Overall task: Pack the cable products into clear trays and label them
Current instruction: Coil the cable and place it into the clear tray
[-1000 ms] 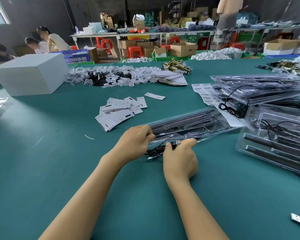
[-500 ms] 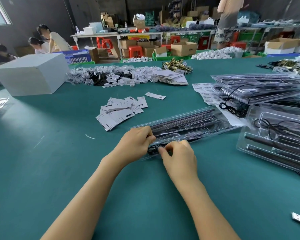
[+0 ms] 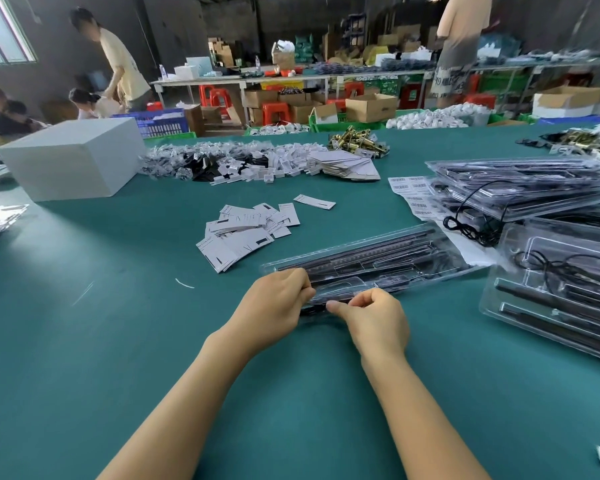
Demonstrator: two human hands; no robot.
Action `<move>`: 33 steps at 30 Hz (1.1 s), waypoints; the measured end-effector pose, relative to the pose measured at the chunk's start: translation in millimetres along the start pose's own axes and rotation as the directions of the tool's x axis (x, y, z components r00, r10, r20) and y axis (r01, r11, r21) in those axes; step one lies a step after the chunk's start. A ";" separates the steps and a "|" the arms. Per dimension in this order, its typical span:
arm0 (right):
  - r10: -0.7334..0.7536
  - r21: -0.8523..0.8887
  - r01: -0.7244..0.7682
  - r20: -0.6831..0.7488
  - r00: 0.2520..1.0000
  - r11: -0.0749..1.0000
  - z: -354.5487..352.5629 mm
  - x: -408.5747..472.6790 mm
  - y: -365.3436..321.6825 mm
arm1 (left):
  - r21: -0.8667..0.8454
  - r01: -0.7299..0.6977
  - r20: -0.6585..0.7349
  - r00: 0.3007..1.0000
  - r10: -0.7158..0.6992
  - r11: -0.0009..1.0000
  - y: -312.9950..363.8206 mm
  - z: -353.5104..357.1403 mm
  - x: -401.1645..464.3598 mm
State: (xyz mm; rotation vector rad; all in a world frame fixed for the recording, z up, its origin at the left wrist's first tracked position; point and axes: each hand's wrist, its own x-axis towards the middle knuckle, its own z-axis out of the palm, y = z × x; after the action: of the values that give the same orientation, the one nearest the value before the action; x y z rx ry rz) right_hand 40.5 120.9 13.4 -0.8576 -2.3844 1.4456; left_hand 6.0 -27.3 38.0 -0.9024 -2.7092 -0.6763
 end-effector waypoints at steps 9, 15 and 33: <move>-0.015 -0.159 0.012 -0.020 1.000 0.987 0.8 4.9 -3.7 | 0.154 -0.056 -0.004 0.998 0.057 0.986 -3.8 9.5 -7.2; 0.070 0.000 -0.070 0.085 0.994 0.998 -6.2 13.9 3.4 | 0.148 -0.067 -0.035 0.997 0.073 0.987 -5.6 9.4 -7.1; -0.308 -0.086 0.302 -0.067 0.949 0.949 -20.9 21.1 -52.4 | 0.013 -0.082 -0.076 0.994 0.083 0.997 -10.2 9.2 -8.4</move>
State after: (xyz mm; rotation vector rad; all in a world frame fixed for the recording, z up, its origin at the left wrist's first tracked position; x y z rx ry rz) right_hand 14.3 130.6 66.7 -0.5183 -2.3941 1.1873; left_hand 6.1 -34.4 23.5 -0.9595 -2.5910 -0.6658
